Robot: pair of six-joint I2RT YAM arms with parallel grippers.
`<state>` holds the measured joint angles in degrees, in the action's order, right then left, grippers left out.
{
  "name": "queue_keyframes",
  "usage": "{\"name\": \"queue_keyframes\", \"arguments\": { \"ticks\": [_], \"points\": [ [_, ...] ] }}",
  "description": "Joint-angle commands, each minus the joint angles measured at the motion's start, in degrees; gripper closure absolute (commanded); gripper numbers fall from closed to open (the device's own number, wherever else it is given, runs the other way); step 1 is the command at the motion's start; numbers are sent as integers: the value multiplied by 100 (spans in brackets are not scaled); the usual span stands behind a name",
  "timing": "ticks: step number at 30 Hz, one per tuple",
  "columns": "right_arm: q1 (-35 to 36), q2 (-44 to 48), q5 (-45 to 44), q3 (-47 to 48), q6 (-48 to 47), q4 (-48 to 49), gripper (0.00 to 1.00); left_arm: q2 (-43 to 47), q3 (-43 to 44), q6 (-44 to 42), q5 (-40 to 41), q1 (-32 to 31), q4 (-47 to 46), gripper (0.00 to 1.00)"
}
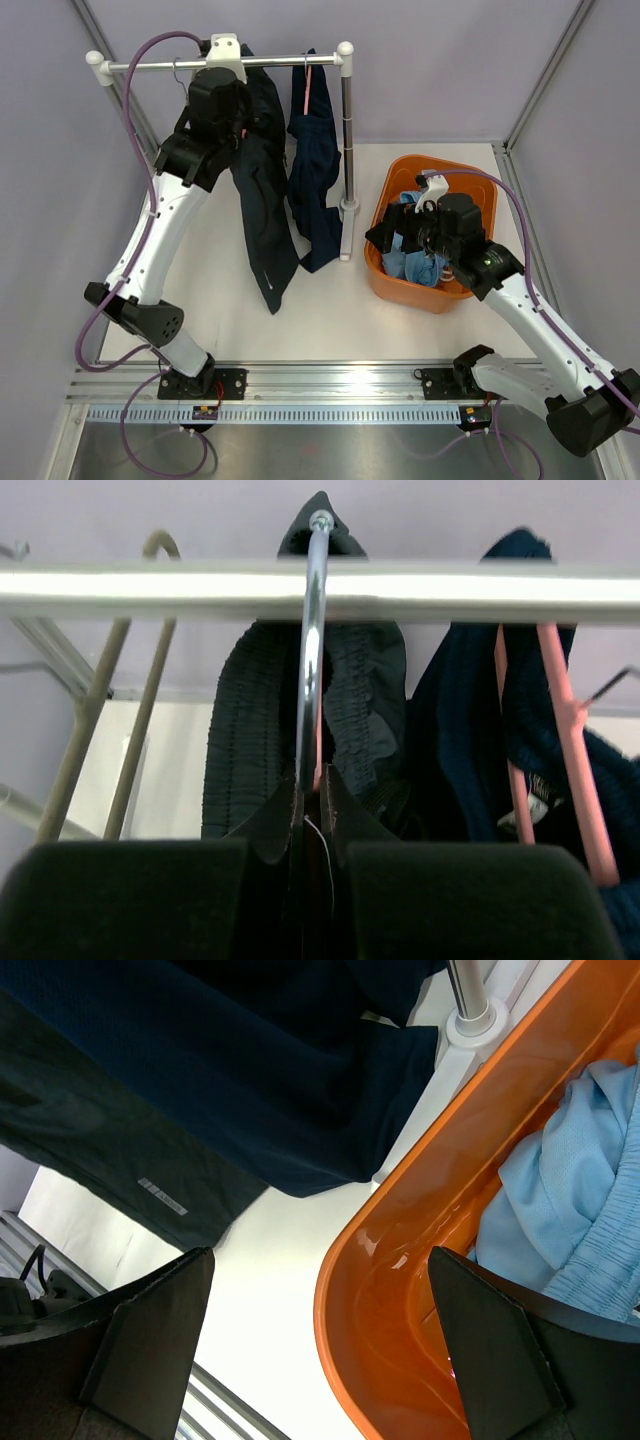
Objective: Remove the shorts from the hanger
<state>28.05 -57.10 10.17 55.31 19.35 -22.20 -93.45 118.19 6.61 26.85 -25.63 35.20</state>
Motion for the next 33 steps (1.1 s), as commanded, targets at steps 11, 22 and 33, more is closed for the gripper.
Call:
{"name": "queue_keyframes", "arguments": {
  "ticks": [11, 22, 33],
  "points": [
    [-10, -55, 283, 33, -178, 207, 3, 2199, -2160, 86, 198, -978, 239, 100],
    [1790, -1022, -1226, 1446, -222, -742, 5, 4044, -3714, 613, 339, -1981, 1682, 100],
    [4075, -2759, -2783, 3670, 306, -1559, 5, 5898, -5613, 710, -1217, -2008, 1894, 100]
  ]
}}
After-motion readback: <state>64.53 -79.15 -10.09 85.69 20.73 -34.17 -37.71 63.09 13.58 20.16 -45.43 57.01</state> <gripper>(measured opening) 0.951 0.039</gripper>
